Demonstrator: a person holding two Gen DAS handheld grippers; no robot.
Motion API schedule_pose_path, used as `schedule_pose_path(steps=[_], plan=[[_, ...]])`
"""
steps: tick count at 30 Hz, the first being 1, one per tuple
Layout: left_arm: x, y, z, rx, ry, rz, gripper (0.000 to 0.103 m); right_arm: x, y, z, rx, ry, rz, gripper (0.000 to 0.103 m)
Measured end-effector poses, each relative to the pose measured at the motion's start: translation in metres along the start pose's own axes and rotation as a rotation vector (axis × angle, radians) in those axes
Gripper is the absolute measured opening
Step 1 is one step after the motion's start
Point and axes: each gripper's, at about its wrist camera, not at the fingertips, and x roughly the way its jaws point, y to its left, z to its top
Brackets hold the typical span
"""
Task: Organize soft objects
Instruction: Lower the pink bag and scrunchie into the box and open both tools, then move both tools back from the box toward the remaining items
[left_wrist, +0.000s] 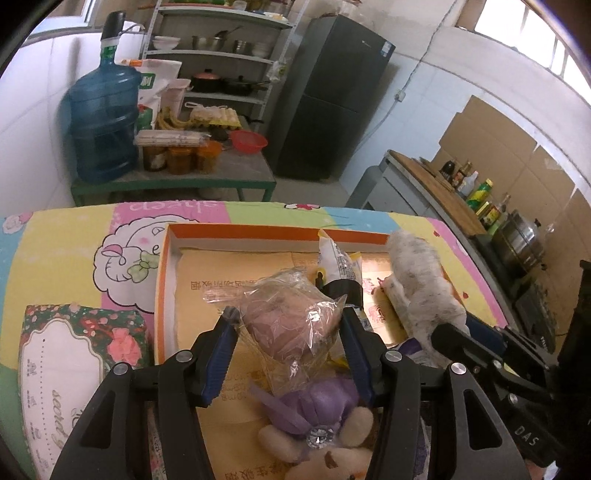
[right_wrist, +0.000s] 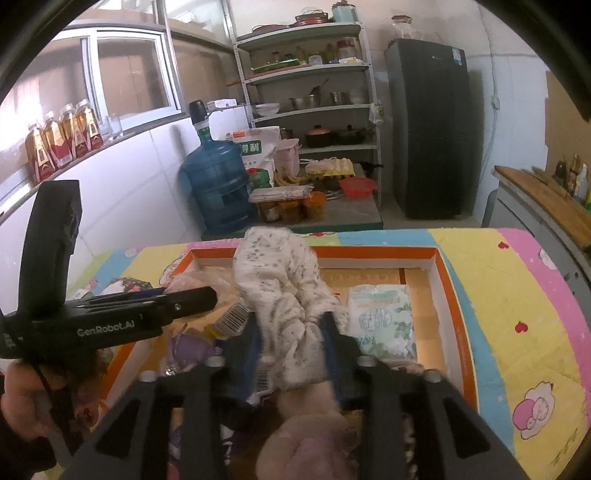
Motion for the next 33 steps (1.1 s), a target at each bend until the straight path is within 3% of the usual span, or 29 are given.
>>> schedule_pose_path(steps=[1,8,16,33], plan=[[0.000,-0.001,0.000,0.007,-0.003,0.002,0.058,0.000,-0.002,-0.001,0.002,-0.004,-0.009,0.049],[-0.002,-0.003,-0.001,0.021,-0.006,0.003,0.061,-0.007,-0.002,-0.004,-0.002,-0.040,0.004,0.049],[-0.015,-0.003,-0.006,0.030,-0.044,0.014,0.073,-0.025,-0.001,-0.006,0.012,-0.085,0.040,0.050],[-0.066,-0.009,-0.018,0.063,-0.135,0.009,0.074,-0.078,0.020,-0.009,0.034,-0.195,0.102,0.051]])
